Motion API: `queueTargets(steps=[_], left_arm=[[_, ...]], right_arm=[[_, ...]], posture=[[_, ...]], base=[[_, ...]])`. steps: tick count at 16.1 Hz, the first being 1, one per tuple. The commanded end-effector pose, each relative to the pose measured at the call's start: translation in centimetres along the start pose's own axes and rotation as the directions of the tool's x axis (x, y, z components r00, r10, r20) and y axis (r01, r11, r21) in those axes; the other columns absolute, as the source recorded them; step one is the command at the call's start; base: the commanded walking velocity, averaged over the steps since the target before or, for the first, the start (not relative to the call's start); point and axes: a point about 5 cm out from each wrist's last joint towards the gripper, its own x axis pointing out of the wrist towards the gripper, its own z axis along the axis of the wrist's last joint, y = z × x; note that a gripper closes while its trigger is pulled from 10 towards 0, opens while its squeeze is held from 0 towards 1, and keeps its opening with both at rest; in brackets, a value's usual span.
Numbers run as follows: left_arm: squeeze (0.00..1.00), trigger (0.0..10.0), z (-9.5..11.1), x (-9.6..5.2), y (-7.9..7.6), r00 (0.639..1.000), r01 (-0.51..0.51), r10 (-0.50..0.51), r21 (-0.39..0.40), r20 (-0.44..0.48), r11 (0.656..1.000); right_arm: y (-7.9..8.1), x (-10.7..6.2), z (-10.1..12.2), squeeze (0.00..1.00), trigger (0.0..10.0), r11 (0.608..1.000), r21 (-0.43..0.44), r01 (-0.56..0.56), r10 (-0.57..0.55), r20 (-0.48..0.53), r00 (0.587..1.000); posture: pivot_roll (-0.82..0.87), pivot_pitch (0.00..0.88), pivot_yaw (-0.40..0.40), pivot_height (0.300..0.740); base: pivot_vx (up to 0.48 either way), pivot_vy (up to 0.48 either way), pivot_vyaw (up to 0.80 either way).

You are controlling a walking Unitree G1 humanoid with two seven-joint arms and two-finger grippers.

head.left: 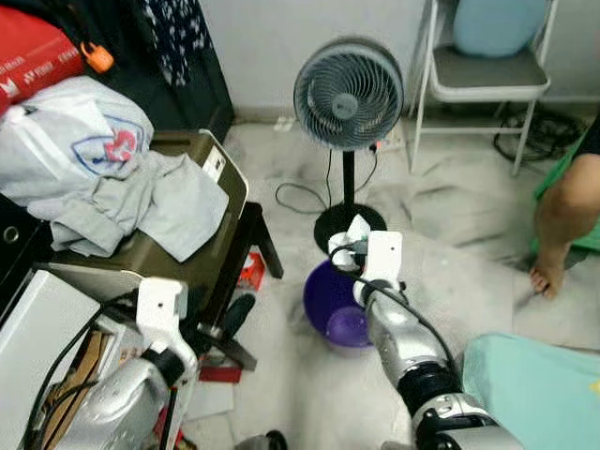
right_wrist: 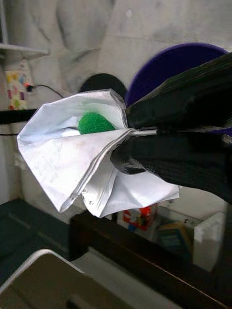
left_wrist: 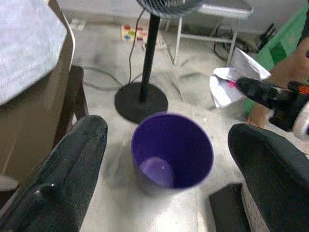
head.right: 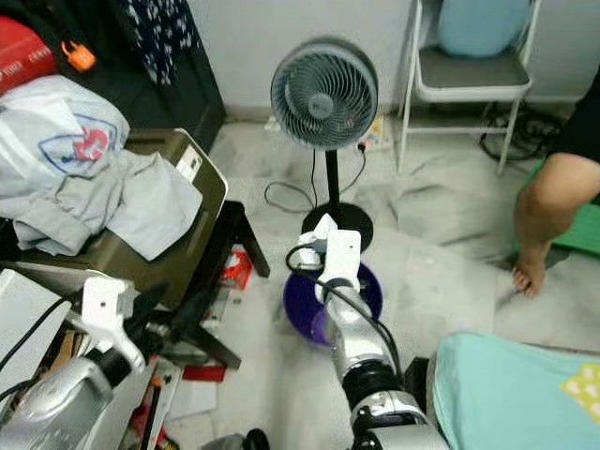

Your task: Clean up the room

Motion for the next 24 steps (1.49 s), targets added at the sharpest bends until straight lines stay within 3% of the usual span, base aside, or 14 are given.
queueTargets(steps=[1, 5, 10, 14, 17, 21, 24], left_arm=[[0.00, 10.0, 0.2, -0.7, 0.6, 1.000, -0.029, 0.029, 0.013, -0.012, 1.000], [0.00, 10.0, 0.2, -2.3, 0.7, 0.998, -0.043, 0.044, 0.018, -0.047, 0.999], [0.00, 10.0, 0.3, -3.4, 0.8, 0.996, -0.036, 0.038, 0.025, -0.086, 0.999], [0.00, 10.0, 0.3, -3.9, 0.8, 0.993, -0.033, 0.036, 0.028, -0.112, 0.999], [0.00, 10.0, 0.3, -4.3, 0.7, 0.991, -0.030, 0.033, 0.024, -0.129, 0.999], [0.00, 10.0, 0.4, -4.9, 0.6, 0.989, -0.036, 0.039, 0.025, -0.141, 0.999], [0.00, 10.0, 0.5, -4.8, 0.7, 0.988, -0.034, 0.038, 0.026, -0.149, 0.999]], right_arm=[[0.8, 0.1, -0.1, 0.00, 10.0, 1.000, -0.005, -0.006, 0.006, -0.004, 1.000], [1.4, 0.4, -0.2, 0.00, 10.0, 1.000, -0.019, 0.007, -0.007, -0.011, 1.000], [2.3, 1.1, 1.4, 0.00, 10.0, 0.999, -0.037, -0.004, 0.005, 0.020, 1.000], [1.9, 1.6, 2.2, 0.00, 10.0, 0.999, -0.035, 0.023, -0.022, 0.018, 1.000], [2.0, 1.2, 0.4, 0.00, 10.0, 0.999, 0.008, 0.041, -0.040, -0.071, 0.997], [2.6, 0.1, -2.3, 0.00, 10.0, 0.999, 0.001, 0.051, -0.050, -0.157, 0.986], [1.6, -0.4, -3.9, 0.00, 10.0, 0.994, -0.013, 0.105, -0.105, -0.226, 0.968]], posture=[[-0.06, 0.223, 0.168, 0.740], [-0.02, 0.262, 0.195, 0.740], [0.01, 0.281, 0.208, 0.740], [0.02, 0.306, 0.221, 0.740], [0.03, 0.323, 0.224, 0.740], [0.05, 0.335, 0.231, 0.740], [0.05, 0.336, 0.236, 0.740]], base=[[0.000, 0.000, 0.00], [0.000, 0.000, 0.00], [0.000, 0.000, 0.00], [0.000, 0.000, 0.00], [0.000, 0.000, 0.00], [0.000, 0.000, 0.00], [0.000, 0.000, 0.00]])
